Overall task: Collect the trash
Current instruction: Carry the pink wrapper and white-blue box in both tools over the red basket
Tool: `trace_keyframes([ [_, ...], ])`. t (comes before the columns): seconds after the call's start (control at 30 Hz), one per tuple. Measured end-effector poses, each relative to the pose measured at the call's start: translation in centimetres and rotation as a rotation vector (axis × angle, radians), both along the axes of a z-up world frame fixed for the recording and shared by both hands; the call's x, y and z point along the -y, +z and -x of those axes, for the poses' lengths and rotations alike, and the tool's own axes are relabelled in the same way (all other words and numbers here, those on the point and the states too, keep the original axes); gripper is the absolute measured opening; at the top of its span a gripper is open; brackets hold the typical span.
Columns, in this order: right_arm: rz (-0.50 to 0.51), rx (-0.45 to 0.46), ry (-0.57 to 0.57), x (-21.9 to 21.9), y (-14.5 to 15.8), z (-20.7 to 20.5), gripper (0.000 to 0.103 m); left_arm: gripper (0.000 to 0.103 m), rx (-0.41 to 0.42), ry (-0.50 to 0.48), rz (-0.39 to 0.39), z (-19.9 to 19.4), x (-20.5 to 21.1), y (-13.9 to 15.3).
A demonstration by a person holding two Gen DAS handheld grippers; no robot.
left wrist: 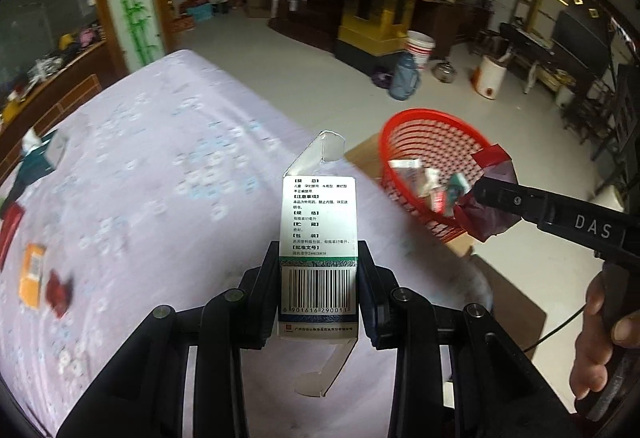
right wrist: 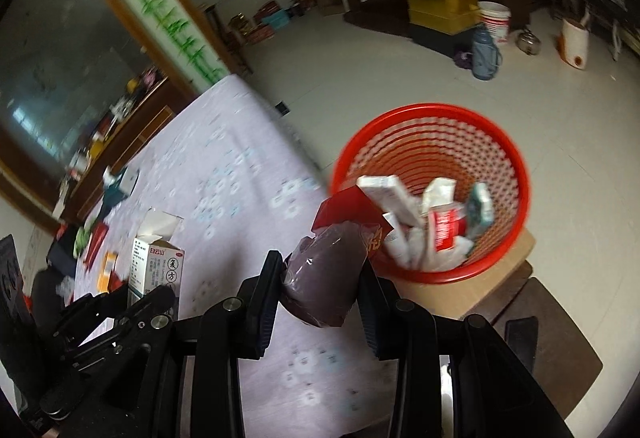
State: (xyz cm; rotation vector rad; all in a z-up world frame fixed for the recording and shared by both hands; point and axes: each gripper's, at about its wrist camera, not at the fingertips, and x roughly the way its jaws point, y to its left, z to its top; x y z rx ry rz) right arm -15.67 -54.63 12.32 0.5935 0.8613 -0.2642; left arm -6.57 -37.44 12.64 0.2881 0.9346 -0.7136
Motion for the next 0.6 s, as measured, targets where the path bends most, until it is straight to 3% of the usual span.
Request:
trace_keyframes([
  [0.3,-0.006,0.023,-0.077,5.9,1.2,1.2,0.039,0.033,-0.032,-0.123,0.037,0.0,7.9,1.1],
  [0.6,-0.022,0.039,-0.111,10.8,1.8,0.6,0.039,0.033,-0.065,-0.168,0.045,-0.7,13.2,0.5],
])
